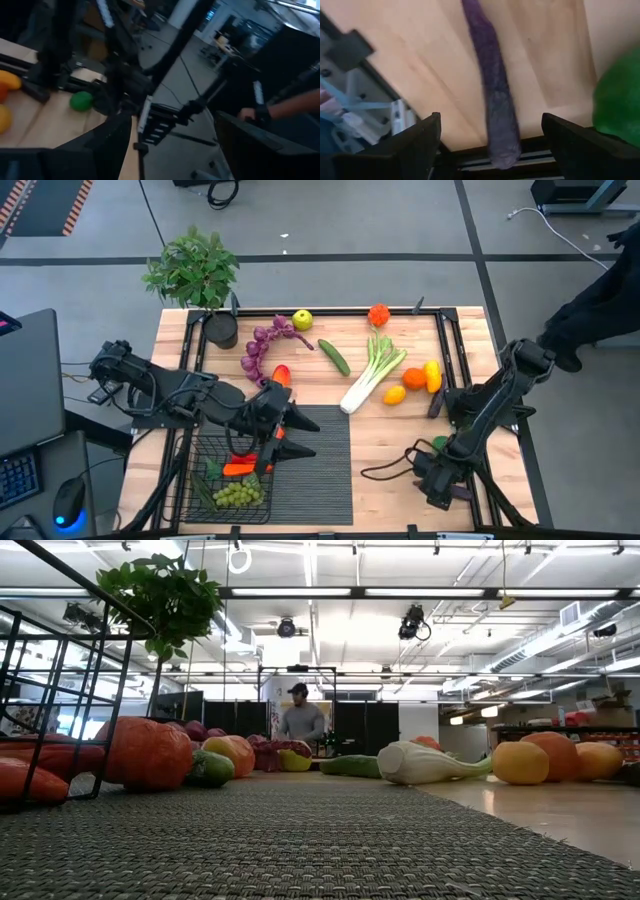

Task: Build produce basket
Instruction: Put the bottom purple eggplant into the wire basket

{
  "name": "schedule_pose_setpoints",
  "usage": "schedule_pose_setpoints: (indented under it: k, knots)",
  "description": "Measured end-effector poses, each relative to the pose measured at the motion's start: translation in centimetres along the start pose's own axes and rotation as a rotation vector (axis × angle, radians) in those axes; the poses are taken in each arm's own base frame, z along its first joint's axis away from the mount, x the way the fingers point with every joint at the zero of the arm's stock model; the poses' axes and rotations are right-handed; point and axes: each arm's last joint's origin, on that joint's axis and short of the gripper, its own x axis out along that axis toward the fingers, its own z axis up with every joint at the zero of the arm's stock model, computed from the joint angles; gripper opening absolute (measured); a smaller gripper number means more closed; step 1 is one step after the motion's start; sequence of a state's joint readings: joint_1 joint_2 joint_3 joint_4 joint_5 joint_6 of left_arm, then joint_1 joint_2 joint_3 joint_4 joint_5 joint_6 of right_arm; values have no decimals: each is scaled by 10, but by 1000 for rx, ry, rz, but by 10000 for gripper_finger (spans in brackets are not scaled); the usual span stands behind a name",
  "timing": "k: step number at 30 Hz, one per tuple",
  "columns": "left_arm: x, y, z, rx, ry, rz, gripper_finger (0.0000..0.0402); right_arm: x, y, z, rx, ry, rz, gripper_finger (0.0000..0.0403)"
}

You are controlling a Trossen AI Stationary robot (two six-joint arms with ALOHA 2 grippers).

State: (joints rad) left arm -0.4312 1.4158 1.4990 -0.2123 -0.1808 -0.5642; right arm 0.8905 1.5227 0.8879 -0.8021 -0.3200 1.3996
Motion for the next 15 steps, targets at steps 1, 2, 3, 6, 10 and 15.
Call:
schedule_pose_setpoints:
  k: [1, 2, 3, 6, 10, 15]
  knots:
    - [0, 1, 0, -1, -11, 17, 288, 3, 0, 0, -3, -10, -14, 348]
    - [0, 1, 1, -4, -25, 33, 288, 6, 1, 0, -4, -15, -27, 348]
    - [0, 1, 2, -17, -43, 44, 288, 9, 1, 0, -1, -17, -35, 348]
    - [0, -1, 8, -76, -122, 45, 288, 19, 3, 2, -2, -22, -68, 348]
    - [1, -6, 13, -92, -199, 22, 288, 33, 5, 6, -1, -17, -113, 348]
    - [0, -6, 13, -107, -214, 36, 288, 46, 5, 9, -27, -29, -157, 348]
